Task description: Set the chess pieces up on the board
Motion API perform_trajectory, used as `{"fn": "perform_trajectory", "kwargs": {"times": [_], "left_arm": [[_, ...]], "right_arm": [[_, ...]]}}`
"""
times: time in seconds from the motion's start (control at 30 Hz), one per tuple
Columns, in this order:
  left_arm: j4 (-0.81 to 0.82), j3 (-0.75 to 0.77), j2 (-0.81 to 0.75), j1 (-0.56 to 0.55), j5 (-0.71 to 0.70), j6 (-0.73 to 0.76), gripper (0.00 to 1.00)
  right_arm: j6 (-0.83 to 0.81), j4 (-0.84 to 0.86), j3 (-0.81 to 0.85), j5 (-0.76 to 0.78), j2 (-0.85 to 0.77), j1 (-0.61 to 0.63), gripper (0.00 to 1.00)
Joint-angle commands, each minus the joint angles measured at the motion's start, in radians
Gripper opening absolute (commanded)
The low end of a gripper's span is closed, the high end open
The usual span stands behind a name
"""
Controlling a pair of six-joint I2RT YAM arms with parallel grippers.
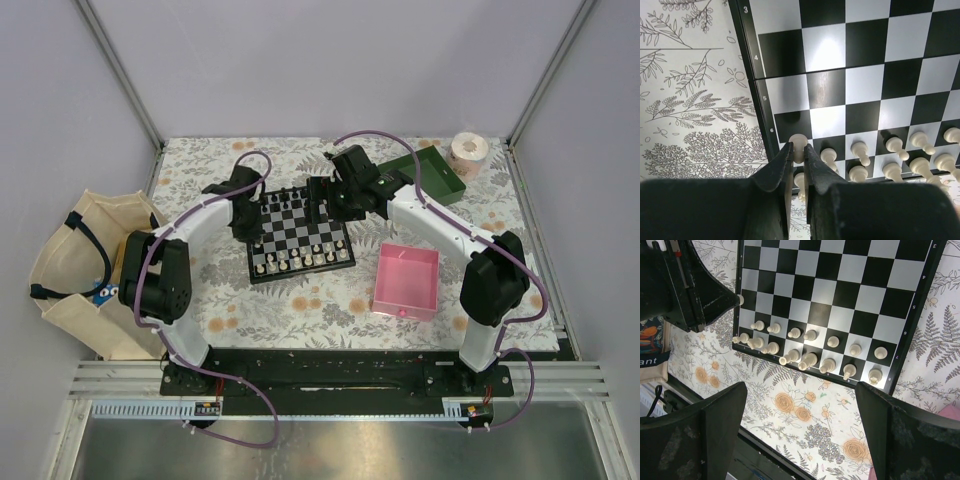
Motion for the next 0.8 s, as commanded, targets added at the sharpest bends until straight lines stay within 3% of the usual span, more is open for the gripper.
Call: {"fn": "perform_trajectory", "kwargs": {"times": [0.0,0.77], "left_arm": [[0.016,-0.034,-0.05,0.005,0.018,-0.012,0.03],[0.042,-0.107,-0.067,-0.011,0.072,-0.035,0.02]], "right_arm": [[-0.002,0.029,-0.002,-0.018,-0.007,-0.009,0.99],[0.006,0.04,-0.021,-0.027,-0.012,-0.007,0.99]]}}
